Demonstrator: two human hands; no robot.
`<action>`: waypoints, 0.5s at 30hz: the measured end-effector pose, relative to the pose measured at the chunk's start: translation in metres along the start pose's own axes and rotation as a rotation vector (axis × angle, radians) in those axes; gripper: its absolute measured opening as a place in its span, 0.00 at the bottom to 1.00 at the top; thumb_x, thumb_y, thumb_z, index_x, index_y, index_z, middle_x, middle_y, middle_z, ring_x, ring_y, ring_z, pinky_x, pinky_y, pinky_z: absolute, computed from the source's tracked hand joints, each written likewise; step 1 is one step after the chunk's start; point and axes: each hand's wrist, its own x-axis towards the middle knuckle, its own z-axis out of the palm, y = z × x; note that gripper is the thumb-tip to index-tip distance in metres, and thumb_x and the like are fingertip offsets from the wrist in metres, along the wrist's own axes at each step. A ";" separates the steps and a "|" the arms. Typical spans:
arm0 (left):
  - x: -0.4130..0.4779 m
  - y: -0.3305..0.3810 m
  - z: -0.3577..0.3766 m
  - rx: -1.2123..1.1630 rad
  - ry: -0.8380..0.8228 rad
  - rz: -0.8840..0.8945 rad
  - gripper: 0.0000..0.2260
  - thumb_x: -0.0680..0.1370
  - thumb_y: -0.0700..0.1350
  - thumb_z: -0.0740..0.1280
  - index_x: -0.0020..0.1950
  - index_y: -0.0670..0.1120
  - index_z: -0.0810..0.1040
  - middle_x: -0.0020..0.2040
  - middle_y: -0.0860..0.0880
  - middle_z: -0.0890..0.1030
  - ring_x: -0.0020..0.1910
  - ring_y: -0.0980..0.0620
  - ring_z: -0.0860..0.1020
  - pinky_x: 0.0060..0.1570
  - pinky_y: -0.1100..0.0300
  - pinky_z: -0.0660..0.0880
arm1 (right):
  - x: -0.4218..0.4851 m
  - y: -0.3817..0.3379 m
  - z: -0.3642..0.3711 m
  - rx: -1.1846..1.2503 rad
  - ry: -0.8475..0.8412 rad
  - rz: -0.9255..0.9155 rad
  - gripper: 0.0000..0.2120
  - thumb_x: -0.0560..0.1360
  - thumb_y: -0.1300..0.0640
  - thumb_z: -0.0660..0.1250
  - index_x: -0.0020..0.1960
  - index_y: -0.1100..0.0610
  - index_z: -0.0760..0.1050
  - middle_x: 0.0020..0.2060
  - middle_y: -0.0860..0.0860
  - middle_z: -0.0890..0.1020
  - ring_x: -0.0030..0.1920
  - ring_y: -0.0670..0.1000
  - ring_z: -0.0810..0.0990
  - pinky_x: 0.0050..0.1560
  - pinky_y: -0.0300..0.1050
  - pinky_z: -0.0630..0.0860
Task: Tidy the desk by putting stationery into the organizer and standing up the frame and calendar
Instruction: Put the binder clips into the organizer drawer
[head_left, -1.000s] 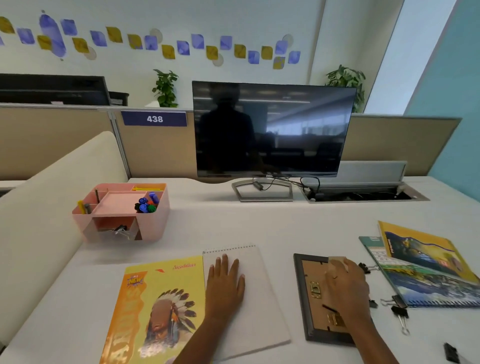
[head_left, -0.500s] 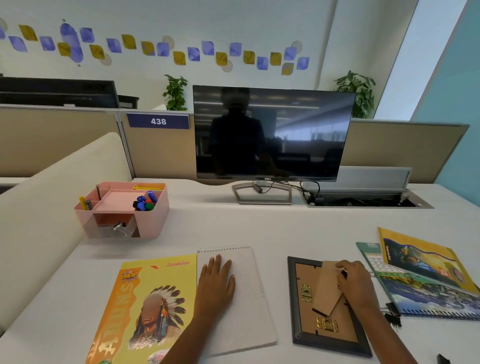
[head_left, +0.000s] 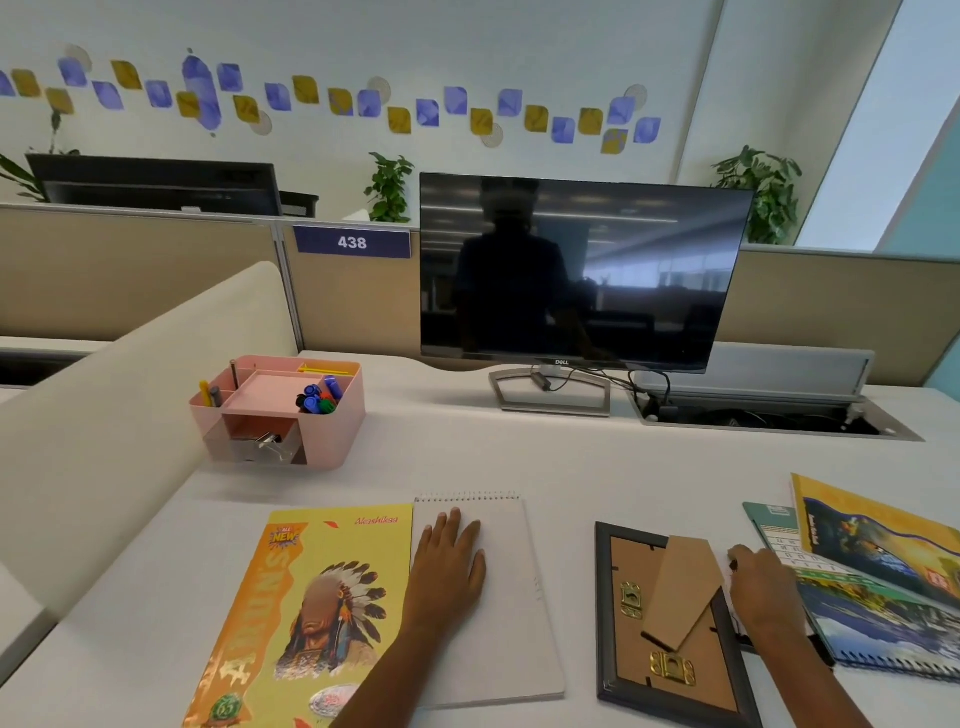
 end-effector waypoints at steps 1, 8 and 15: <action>0.000 -0.001 0.000 -0.001 0.002 0.002 0.42 0.65 0.58 0.30 0.74 0.48 0.58 0.77 0.44 0.52 0.75 0.47 0.49 0.73 0.57 0.43 | 0.000 0.000 0.000 0.006 0.009 -0.016 0.10 0.72 0.73 0.58 0.49 0.69 0.76 0.44 0.68 0.78 0.45 0.66 0.77 0.40 0.52 0.73; 0.001 -0.001 -0.002 0.030 -0.064 0.008 0.43 0.63 0.58 0.28 0.75 0.48 0.54 0.77 0.44 0.48 0.76 0.47 0.47 0.72 0.57 0.42 | 0.006 0.000 -0.015 0.187 0.020 -0.038 0.07 0.71 0.74 0.62 0.45 0.70 0.78 0.42 0.67 0.80 0.38 0.62 0.78 0.36 0.48 0.70; 0.006 -0.020 -0.026 0.030 -0.103 0.074 0.43 0.63 0.60 0.30 0.75 0.48 0.56 0.77 0.45 0.51 0.75 0.48 0.50 0.71 0.60 0.47 | -0.005 -0.065 -0.065 0.571 0.105 -0.103 0.07 0.73 0.71 0.63 0.49 0.69 0.77 0.46 0.63 0.80 0.41 0.57 0.76 0.43 0.48 0.74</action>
